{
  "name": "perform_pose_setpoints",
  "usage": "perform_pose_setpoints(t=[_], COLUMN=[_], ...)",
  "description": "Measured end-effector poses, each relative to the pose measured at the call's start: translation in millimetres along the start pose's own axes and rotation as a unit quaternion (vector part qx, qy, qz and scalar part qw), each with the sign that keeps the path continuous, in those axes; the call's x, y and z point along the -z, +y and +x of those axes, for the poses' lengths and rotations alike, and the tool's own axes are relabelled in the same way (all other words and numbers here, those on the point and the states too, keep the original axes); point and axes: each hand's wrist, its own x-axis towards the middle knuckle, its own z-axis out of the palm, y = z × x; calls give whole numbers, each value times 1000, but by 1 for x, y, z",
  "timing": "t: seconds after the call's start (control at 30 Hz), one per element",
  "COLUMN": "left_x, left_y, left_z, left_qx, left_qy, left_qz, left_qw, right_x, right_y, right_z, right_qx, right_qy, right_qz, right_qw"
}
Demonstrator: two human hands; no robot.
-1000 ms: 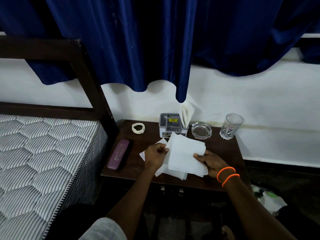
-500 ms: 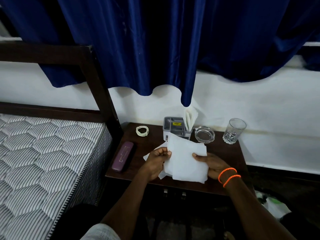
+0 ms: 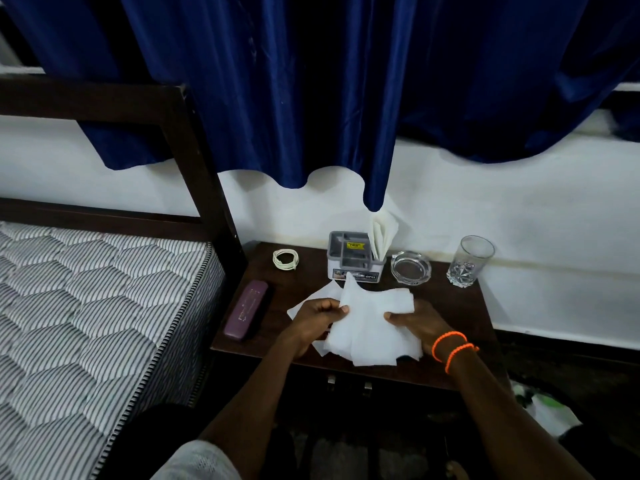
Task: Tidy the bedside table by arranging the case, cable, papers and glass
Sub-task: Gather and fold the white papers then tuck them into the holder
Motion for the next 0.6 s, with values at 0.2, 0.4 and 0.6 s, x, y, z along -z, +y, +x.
perform_pose_setpoints(t=[0.2,0.4,0.6], left_x=[1,-6,-10], left_y=[-2,-8,-11], left_z=[9,12,16], left_qx=[-10,31,45], left_qy=[230,213,204], left_qz=[361,468,463], left_qw=[904,857,861], right_x=[4,12,22], right_y=[0,8,19], right_z=[1,1,-2], right_qx=[-4,-48,-87], right_qy=[77,100,74], right_qz=[70,96,102], right_qw=[995,989,988])
